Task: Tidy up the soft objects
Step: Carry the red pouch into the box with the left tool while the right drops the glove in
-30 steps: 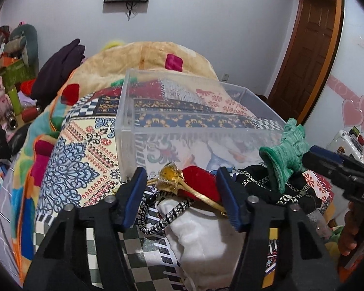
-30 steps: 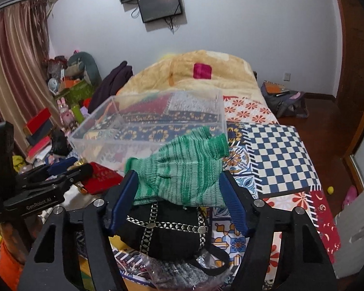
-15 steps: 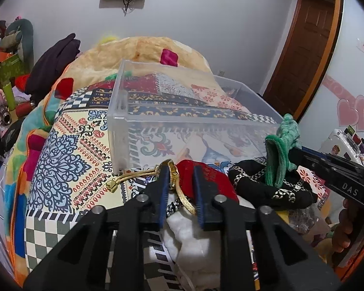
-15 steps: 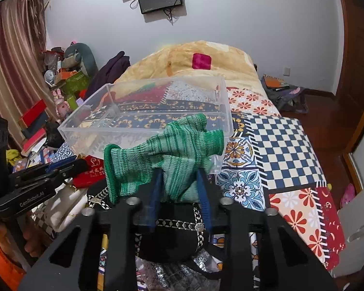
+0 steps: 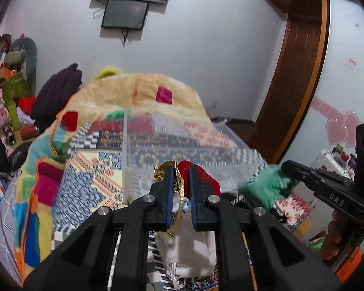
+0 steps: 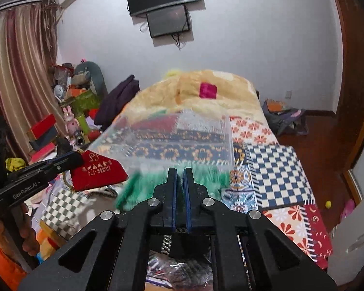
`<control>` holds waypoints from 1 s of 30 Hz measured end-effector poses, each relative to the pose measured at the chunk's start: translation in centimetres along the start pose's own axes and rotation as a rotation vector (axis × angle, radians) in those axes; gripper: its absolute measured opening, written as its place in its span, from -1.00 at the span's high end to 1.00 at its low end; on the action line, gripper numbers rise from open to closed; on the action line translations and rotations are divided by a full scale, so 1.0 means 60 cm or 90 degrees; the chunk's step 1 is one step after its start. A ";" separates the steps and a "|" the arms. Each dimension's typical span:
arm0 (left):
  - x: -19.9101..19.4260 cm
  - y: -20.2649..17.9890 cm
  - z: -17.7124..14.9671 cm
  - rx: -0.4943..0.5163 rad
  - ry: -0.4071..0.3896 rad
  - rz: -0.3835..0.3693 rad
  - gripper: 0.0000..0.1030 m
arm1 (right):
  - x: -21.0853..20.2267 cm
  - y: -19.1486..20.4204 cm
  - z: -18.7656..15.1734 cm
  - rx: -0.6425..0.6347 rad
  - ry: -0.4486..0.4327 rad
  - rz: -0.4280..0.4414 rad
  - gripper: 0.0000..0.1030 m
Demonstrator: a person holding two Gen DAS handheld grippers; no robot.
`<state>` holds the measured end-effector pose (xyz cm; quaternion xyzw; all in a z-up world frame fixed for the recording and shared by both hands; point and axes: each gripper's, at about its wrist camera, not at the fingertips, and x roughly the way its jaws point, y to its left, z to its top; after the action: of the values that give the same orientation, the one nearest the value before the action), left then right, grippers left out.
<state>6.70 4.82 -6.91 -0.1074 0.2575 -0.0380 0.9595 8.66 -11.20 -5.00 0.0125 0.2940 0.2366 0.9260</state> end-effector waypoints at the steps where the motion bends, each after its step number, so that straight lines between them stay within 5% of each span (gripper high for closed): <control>1: -0.005 0.000 0.003 0.000 -0.007 0.001 0.79 | -0.003 0.005 0.005 -0.002 -0.006 -0.001 0.91; 6: -0.022 0.005 0.025 -0.002 -0.036 0.008 0.79 | -0.016 0.018 0.023 -0.021 -0.030 -0.002 0.92; 10: -0.027 0.013 0.023 -0.011 -0.039 0.010 0.79 | -0.004 0.017 0.014 -0.027 0.005 0.015 0.88; 12: -0.029 0.019 0.018 -0.015 -0.035 0.007 0.79 | 0.008 0.006 0.001 -0.015 0.043 0.008 0.57; 14: -0.028 0.022 0.014 -0.020 -0.033 -0.001 0.79 | 0.013 -0.007 -0.014 -0.002 0.059 -0.010 -0.13; 20: -0.012 0.010 -0.002 -0.011 -0.008 -0.006 0.79 | 0.014 -0.027 -0.046 0.033 0.093 -0.029 -0.54; 24: -0.016 -0.002 -0.009 0.008 -0.010 -0.002 0.79 | 0.032 -0.028 -0.068 0.032 0.124 -0.036 -0.50; 26: -0.017 -0.007 -0.009 0.012 -0.010 -0.004 0.79 | 0.038 -0.032 -0.075 0.041 0.138 -0.023 0.04; 30: -0.016 -0.012 -0.010 0.017 -0.009 -0.004 0.79 | 0.036 -0.045 -0.079 0.054 0.143 -0.009 0.61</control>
<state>5.56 4.10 -6.82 -0.0959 0.2498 -0.0440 0.9625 8.73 -13.17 -10.52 0.0233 0.4055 0.2169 0.8877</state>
